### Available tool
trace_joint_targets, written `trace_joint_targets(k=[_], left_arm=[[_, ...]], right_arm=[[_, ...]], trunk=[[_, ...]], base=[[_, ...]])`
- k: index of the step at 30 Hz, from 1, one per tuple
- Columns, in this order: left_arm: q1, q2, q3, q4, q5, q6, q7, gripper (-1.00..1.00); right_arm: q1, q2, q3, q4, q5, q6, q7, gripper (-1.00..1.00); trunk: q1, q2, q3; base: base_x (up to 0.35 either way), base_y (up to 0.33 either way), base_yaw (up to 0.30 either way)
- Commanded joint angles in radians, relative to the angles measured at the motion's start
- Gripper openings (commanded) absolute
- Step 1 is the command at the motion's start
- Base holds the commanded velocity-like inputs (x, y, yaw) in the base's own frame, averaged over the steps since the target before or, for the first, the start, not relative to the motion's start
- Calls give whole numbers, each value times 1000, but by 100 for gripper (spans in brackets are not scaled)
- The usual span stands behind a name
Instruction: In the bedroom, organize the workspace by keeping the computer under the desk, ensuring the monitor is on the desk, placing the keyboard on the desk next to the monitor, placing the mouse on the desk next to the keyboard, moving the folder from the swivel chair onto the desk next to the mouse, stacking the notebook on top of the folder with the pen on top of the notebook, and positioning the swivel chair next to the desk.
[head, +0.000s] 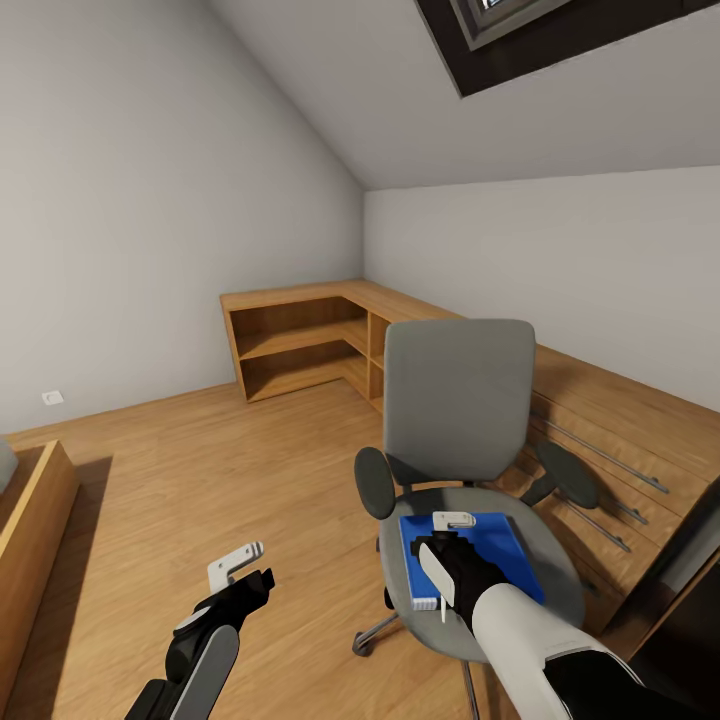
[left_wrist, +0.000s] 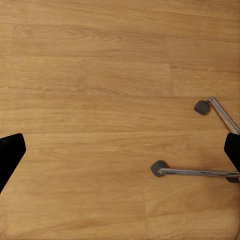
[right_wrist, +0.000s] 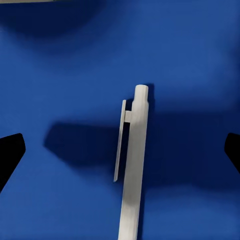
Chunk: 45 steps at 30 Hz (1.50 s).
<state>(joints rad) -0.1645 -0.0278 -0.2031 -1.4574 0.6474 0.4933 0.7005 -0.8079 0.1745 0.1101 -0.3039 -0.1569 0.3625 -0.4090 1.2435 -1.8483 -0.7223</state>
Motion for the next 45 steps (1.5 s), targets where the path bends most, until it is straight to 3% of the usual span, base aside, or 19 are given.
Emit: trace_joint_targets(k=[1, 6, 10, 14, 22, 45], left_arm=[[-1, 0, -1, -1, 8, 2, 8, 100], [0, 0, -2, -1, 8, 1, 8, 100], [0, -22, 4, 9, 6, 1, 11, 100], [0, -23, 4, 9, 6, 1, 12, 100], [0, 1, 2, 9, 6, 1, 10, 100], [0, 3, 1, 9, 6, -1, 10, 100]], right_arm=[[-1, 0, 7, -1, -10, 4, -8, 100], [-1, 0, 7, -1, -10, 4, -8, 100], [-5, 0, 11, 0, -7, -5, -10, 100], [-5, 0, 11, -1, -8, -5, -10, 100], [-4, 0, 11, -27, -9, -11, -11, 100], [-4, 0, 11, -29, -10, -8, -11, 100]], trunk=[[0, -1, -1], [0, -1, -1], [0, -1, -1], [0, -1, -1], [0, -1, -1], [0, -1, -1]], base=[[0, 0, 0], [0, 0, 0], [0, 0, 0], [0, 0, 0], [0, 0, 0], [0, 0, 0]])
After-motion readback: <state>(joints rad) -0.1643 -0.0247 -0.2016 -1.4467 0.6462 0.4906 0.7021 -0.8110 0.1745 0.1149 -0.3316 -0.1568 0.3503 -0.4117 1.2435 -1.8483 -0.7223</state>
